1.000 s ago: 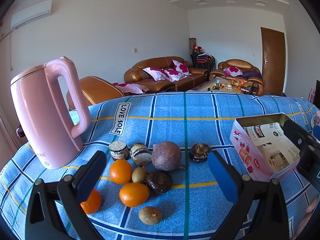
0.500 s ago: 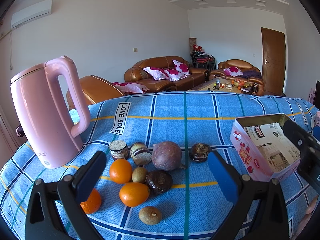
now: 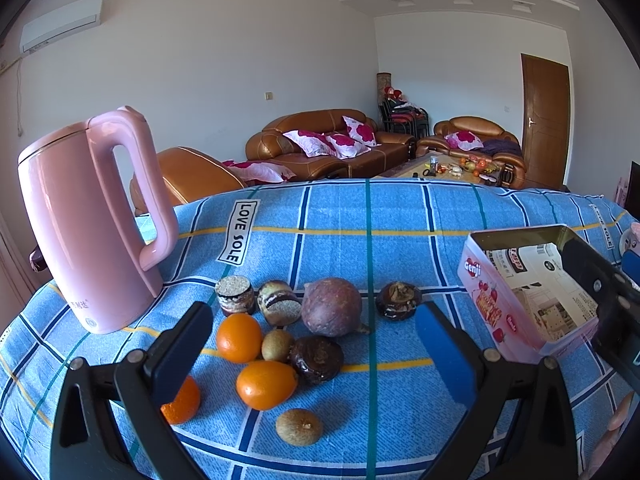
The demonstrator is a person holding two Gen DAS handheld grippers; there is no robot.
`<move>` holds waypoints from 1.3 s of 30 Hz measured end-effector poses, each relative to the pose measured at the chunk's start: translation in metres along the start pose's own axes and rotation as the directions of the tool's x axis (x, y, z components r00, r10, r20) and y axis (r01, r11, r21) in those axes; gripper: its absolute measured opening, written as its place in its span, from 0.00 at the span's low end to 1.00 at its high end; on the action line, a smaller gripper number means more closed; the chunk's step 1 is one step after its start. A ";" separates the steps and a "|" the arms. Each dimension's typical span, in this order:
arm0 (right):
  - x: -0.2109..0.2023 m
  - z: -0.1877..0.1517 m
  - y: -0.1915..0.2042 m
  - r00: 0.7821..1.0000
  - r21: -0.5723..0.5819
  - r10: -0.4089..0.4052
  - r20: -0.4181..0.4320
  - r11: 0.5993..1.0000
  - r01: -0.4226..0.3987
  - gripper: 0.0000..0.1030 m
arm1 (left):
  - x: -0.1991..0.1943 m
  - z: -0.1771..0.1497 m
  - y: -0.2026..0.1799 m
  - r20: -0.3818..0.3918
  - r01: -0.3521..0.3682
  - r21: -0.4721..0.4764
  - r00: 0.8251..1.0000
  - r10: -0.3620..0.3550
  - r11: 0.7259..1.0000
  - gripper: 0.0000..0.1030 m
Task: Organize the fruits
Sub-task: 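Grasp a mandarin orange with the left gripper while the right gripper grasps a small brown fruit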
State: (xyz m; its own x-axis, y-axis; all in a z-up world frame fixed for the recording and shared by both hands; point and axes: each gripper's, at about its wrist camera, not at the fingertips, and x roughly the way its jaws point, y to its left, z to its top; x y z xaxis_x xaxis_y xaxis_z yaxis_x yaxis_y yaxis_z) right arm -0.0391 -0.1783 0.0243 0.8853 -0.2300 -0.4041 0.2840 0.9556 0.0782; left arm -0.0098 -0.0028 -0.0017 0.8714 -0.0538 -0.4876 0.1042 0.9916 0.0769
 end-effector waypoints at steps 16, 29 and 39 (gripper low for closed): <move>0.010 -0.015 0.040 0.909 -0.046 0.369 -0.195 0.922 -0.384 0.69 | -0.026 -0.026 0.111 -0.159 -0.108 -0.054 0.982 0.099 0.993 1.00; 0.016 -0.058 0.146 0.763 -0.193 0.448 -0.466 0.790 -0.582 0.65 | -0.025 -0.032 0.149 -0.230 -0.054 0.004 0.972 0.053 0.999 1.00; 0.030 -0.064 0.143 0.716 -0.151 0.428 -0.552 0.793 -0.591 0.27 | -0.002 -0.021 0.119 -0.272 0.076 0.038 0.960 -0.063 0.996 0.87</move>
State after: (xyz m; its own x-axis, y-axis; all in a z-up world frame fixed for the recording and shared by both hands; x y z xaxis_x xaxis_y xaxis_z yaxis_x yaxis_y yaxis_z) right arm 0.0041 -0.0366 -0.0351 0.5519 0.3459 -0.7588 -0.3536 0.9211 0.1627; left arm -0.0087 0.1177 -0.0098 0.6995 -0.0818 -0.7099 0.1880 0.9795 0.0724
